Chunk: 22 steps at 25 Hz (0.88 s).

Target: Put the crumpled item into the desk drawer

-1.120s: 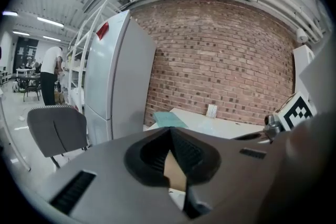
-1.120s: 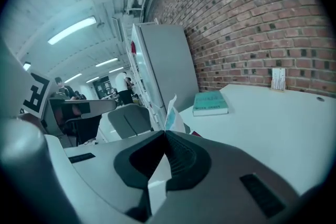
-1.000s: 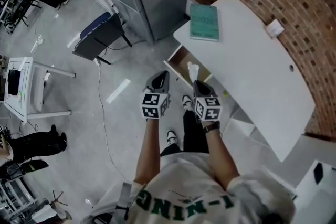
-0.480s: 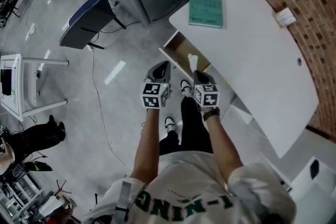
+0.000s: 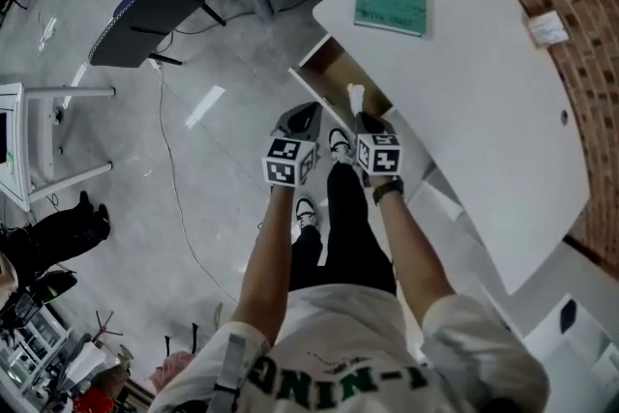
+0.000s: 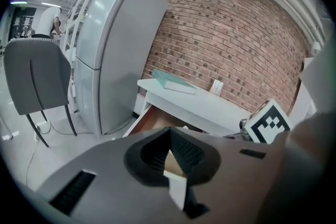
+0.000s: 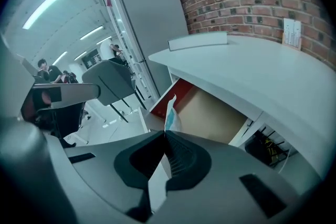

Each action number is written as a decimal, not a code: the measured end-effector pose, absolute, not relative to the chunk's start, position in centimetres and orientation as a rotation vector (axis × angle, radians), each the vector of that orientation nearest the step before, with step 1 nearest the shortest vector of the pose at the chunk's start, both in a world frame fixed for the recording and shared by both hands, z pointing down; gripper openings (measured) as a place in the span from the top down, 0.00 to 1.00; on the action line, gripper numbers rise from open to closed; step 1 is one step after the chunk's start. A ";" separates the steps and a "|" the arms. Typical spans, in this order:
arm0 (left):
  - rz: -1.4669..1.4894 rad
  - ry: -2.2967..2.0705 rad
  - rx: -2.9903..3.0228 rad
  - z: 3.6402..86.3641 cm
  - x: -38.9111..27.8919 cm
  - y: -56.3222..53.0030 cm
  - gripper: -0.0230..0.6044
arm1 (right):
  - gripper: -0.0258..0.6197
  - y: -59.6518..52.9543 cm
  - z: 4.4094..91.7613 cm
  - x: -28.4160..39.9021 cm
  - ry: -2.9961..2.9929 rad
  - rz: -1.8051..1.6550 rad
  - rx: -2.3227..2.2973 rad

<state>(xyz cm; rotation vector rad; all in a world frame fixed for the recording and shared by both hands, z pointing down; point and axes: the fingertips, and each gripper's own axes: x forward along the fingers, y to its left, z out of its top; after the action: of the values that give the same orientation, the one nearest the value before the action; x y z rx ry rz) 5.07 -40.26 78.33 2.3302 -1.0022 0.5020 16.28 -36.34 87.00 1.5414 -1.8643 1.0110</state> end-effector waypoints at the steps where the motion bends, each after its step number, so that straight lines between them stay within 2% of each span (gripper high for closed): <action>1: 0.489 -1.008 2.327 78.7 5.1 -40.4 0.97 | 0.95 -36.6 87.6 16.4 -1.859 1.013 1.531; 8: 0.382 -1.112 2.418 79.0 4.1 -41.4 0.97 | 0.95 -37.3 91.4 16.8 -1.827 1.012 1.468; 22: 0.368 -1.167 2.410 80.2 3.1 -41.1 0.97 | 0.95 -38.1 95.5 18.0 -1.756 1.031 1.438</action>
<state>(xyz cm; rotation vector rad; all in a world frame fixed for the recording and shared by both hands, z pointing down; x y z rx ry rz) 3.15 -41.12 80.20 2.4096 -1.1665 0.3682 18.00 -38.10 95.52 1.4379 -1.7558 1.0310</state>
